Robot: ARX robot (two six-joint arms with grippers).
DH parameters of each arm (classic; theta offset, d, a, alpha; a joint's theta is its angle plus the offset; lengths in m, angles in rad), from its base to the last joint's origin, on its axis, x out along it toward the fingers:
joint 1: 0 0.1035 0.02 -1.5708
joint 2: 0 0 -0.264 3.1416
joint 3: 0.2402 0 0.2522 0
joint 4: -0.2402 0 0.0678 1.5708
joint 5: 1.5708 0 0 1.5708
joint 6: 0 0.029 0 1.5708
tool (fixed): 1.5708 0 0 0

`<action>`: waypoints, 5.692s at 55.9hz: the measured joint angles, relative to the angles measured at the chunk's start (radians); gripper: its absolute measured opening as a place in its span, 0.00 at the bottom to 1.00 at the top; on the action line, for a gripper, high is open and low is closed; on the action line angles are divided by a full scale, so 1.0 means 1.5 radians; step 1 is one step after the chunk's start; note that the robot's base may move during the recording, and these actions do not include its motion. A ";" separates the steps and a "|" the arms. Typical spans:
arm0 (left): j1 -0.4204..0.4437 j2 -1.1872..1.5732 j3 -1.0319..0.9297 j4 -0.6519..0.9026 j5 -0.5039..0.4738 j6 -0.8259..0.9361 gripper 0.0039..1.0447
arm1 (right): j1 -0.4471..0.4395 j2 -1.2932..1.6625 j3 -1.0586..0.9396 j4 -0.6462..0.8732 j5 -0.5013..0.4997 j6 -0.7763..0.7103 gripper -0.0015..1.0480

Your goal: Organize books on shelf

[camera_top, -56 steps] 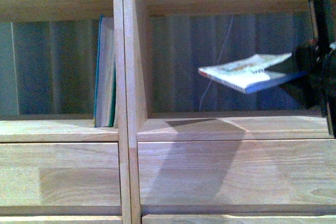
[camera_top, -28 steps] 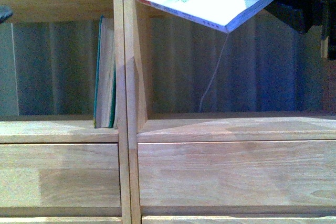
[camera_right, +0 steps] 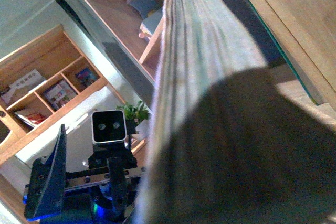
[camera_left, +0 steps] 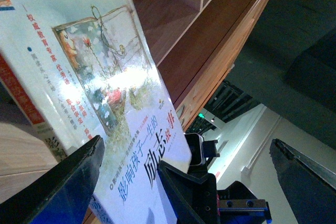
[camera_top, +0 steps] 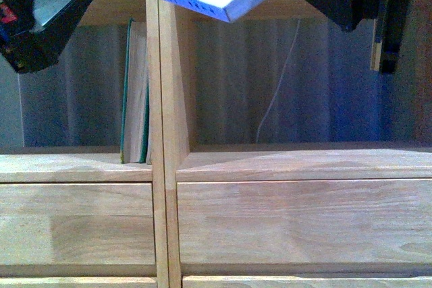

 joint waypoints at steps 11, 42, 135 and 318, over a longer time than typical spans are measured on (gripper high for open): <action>-0.010 0.001 0.000 0.001 -0.020 -0.001 0.86 | 0.014 -0.021 -0.009 0.003 0.009 0.015 0.07; -0.022 0.001 0.000 0.001 -0.052 -0.003 0.59 | 0.019 -0.030 -0.008 0.018 0.022 0.028 0.07; -0.080 0.004 0.000 0.001 -0.048 -0.015 0.06 | 0.019 -0.090 -0.075 0.050 0.014 0.064 0.07; 0.273 -0.052 0.018 -0.584 -0.220 0.758 0.94 | -0.667 -0.491 -0.325 -0.084 -0.310 0.040 0.93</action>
